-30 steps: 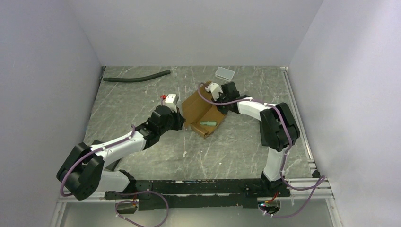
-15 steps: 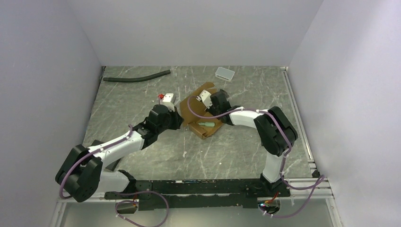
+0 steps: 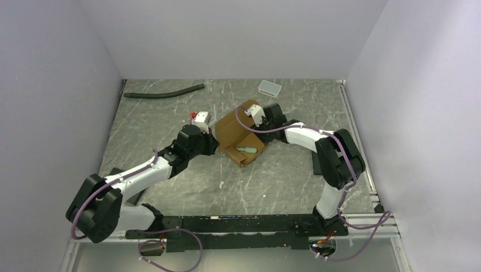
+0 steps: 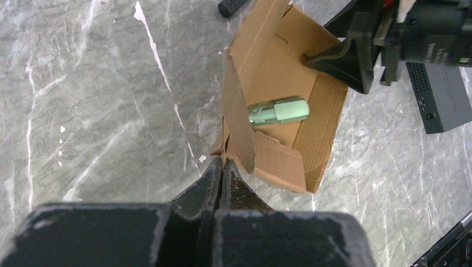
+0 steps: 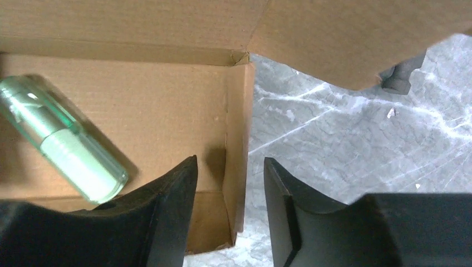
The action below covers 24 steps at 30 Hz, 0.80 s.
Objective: Fold the paper box
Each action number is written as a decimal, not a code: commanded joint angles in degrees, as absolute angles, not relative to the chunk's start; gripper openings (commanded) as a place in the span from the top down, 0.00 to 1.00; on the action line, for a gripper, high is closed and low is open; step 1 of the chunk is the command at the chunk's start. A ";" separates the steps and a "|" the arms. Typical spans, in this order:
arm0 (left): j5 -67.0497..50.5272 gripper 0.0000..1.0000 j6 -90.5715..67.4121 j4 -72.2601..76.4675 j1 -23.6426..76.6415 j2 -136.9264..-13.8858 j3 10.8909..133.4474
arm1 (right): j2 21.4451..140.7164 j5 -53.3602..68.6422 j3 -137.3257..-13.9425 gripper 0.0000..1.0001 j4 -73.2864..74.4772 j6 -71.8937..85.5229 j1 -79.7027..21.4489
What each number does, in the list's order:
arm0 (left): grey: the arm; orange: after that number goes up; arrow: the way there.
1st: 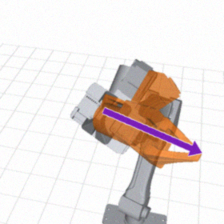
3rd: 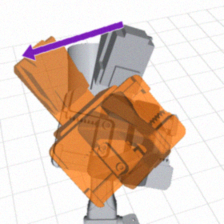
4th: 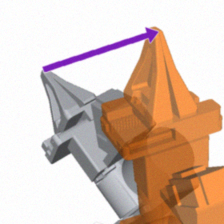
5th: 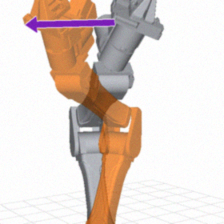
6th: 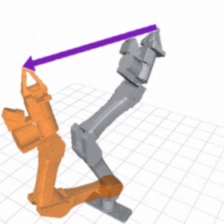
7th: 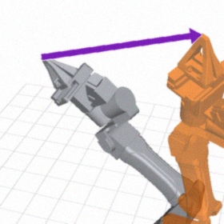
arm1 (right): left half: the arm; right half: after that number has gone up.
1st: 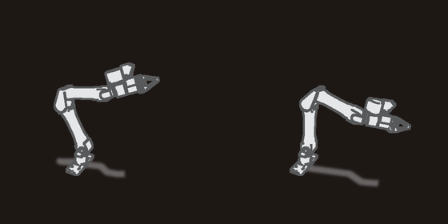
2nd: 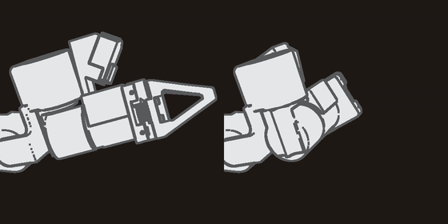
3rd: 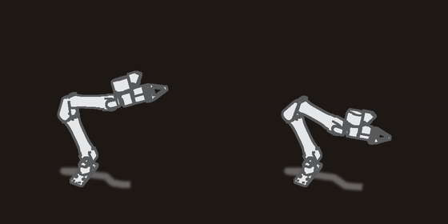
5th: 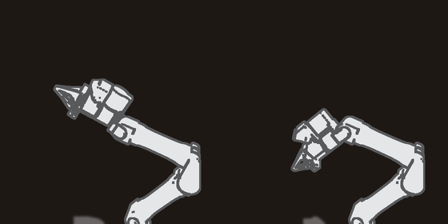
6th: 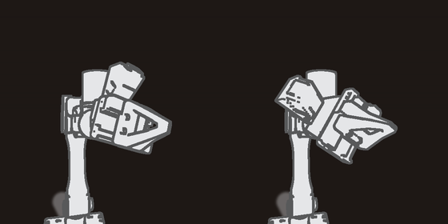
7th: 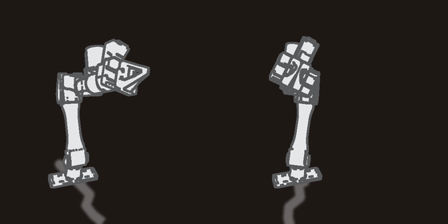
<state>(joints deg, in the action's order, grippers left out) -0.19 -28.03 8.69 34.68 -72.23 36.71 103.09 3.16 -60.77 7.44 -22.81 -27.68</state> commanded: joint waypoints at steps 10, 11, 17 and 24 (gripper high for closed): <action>-3.02 1.00 -16.95 9.98 34.45 -72.13 40.58 | 89.47 27.11 -63.23 0.22 16.70 -26.90 -20.19; -3.33 1.00 -15.65 10.09 34.43 -72.28 40.79 | 88.57 30.38 -63.35 0.21 18.10 -28.18 -18.33; -10.18 1.00 -8.74 10.36 32.74 -74.88 42.42 | 84.30 42.22 -62.57 0.18 19.31 -30.84 -8.27; -19.48 1.00 -6.33 9.15 28.96 -78.65 45.14 | 86.64 46.08 -63.25 0.15 14.94 -34.30 -6.33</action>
<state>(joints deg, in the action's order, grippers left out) -12.47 -9.63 8.34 30.52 -77.49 42.28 85.32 39.79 -60.84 17.98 -30.94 -6.09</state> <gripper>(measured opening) 0.012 0.850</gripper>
